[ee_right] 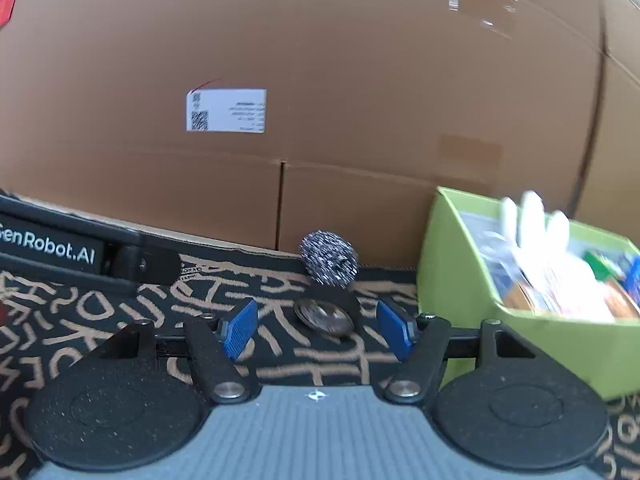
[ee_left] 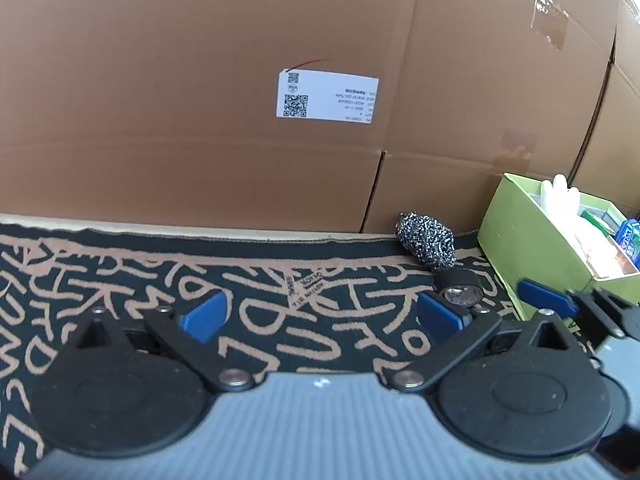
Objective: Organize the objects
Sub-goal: 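Grasp the steel wool scrubber with the left tool while the right tool grasps the black tape roll, then carry the scrubber and tape roll into the shoebox and open both tools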
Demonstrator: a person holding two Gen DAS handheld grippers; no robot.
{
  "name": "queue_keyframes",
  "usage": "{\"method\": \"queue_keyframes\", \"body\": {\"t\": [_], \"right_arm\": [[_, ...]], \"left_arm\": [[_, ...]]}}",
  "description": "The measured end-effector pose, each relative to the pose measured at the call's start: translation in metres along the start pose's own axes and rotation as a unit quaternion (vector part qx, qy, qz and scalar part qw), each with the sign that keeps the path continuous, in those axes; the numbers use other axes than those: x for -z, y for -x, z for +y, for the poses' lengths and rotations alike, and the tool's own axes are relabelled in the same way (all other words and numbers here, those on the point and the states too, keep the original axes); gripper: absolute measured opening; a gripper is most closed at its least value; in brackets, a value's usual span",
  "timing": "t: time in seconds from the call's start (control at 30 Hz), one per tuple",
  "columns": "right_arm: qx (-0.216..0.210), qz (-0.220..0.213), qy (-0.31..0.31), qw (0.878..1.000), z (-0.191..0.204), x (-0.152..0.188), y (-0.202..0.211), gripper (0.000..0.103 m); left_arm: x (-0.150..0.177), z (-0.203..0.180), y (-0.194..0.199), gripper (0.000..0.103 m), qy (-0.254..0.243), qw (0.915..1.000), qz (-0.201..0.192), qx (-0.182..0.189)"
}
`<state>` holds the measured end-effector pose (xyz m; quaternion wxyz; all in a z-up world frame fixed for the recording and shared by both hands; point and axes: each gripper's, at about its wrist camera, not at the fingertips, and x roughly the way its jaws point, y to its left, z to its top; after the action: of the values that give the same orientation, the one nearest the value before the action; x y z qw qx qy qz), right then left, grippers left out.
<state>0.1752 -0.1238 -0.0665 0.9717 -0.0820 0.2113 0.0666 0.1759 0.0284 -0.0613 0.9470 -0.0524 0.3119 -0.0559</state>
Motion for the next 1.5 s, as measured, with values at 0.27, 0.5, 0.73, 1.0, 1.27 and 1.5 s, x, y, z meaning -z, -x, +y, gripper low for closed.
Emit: {"method": "queue_keyframes", "body": {"t": [0.27,0.5,0.73,1.0,1.27,1.5], "right_arm": [[0.025,0.062,0.005,0.998,-0.003,-0.008,-0.05,0.052],[-0.008,0.054,-0.003,0.998,-0.014,0.008,-0.014,0.052],[-0.032,0.064,-0.048,0.996,-0.03,0.026,0.019,0.052],[-0.038,0.065,-0.065,0.995,-0.036,0.033,0.032,0.052],[-0.055,0.056,-0.084,0.993,-0.043,0.037,0.059,0.052],[-0.024,0.004,-0.102,0.995,-0.073,0.028,0.093,0.052]], "left_arm": [[-0.02,-0.003,-0.019,0.103,-0.02,0.9997,-0.006,0.011],[-0.034,-0.038,-0.059,0.103,-0.044,0.9966,0.011,0.069],[-0.038,-0.079,-0.107,0.089,-0.066,0.9952,0.022,0.069],[-0.026,-0.08,-0.113,0.033,-0.072,0.9923,0.054,0.085],[-0.008,-0.072,-0.054,0.031,-0.087,0.9905,0.061,0.087],[-0.024,-0.095,0.008,0.031,-0.095,0.986,0.023,0.135]]}}
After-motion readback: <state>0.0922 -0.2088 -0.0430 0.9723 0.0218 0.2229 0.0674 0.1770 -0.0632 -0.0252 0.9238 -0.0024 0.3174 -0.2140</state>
